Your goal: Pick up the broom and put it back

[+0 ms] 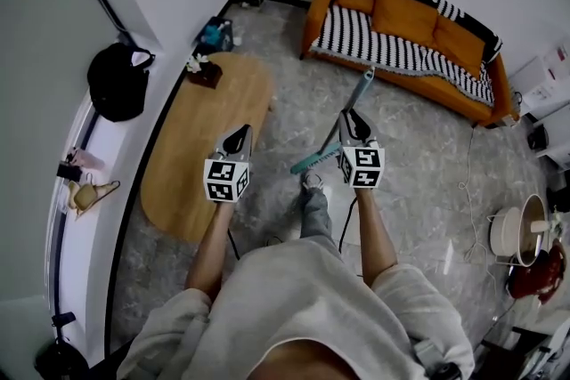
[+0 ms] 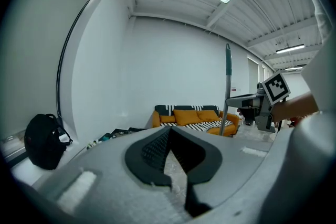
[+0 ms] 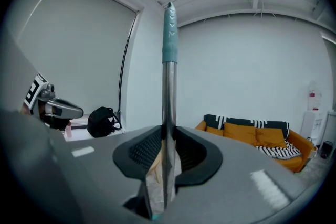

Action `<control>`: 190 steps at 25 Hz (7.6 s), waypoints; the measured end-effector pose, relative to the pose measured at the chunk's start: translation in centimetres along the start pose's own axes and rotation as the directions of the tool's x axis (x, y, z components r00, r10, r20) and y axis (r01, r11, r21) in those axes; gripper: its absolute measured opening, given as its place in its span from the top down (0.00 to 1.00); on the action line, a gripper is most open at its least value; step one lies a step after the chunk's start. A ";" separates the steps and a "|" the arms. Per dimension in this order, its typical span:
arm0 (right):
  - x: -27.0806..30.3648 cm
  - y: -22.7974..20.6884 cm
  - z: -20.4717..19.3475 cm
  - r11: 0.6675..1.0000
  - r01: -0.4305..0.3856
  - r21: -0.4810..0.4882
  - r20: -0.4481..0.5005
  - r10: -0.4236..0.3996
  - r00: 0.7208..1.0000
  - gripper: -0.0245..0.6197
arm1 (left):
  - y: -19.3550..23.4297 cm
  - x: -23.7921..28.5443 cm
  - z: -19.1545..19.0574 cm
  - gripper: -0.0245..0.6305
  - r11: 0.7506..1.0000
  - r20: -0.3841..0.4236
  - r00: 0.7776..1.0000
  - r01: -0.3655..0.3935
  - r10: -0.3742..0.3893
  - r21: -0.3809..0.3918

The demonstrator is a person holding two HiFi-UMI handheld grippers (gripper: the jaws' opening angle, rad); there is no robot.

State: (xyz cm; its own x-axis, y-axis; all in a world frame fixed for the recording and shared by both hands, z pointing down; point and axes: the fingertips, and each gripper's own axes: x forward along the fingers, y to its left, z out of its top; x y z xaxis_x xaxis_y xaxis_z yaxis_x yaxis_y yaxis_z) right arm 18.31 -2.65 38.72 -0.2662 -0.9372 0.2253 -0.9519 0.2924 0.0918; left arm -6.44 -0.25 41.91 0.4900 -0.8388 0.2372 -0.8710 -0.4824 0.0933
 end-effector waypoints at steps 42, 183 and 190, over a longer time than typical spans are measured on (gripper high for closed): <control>31.1 -9.3 -1.6 0.860 -0.491 -0.142 -0.146 0.472 0.869 0.83 | 8.0 20.1 3.5 0.97 0.880 -0.117 0.885 -0.463 0.451 -0.103; 30.7 5.1 -12.4 0.759 -0.645 -0.090 -0.300 0.597 0.744 0.96 | 12.2 9.6 -7.7 0.97 0.731 -0.192 0.772 -0.635 0.606 -0.250; 30.2 4.3 -3.0 0.779 -0.614 -0.127 -0.171 0.592 0.787 0.96 | 13.2 8.7 0.1 0.97 0.749 -0.097 0.772 -0.633 0.628 -0.194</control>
State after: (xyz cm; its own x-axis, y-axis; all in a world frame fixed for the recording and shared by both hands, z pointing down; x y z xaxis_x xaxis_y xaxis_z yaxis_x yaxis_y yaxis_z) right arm 6.69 -29.10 48.86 -0.7471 -0.5323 0.3981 -0.5594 0.8270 0.0562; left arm -13.66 -13.93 45.13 -0.1720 -0.9262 0.3355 -0.9698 0.2191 0.1076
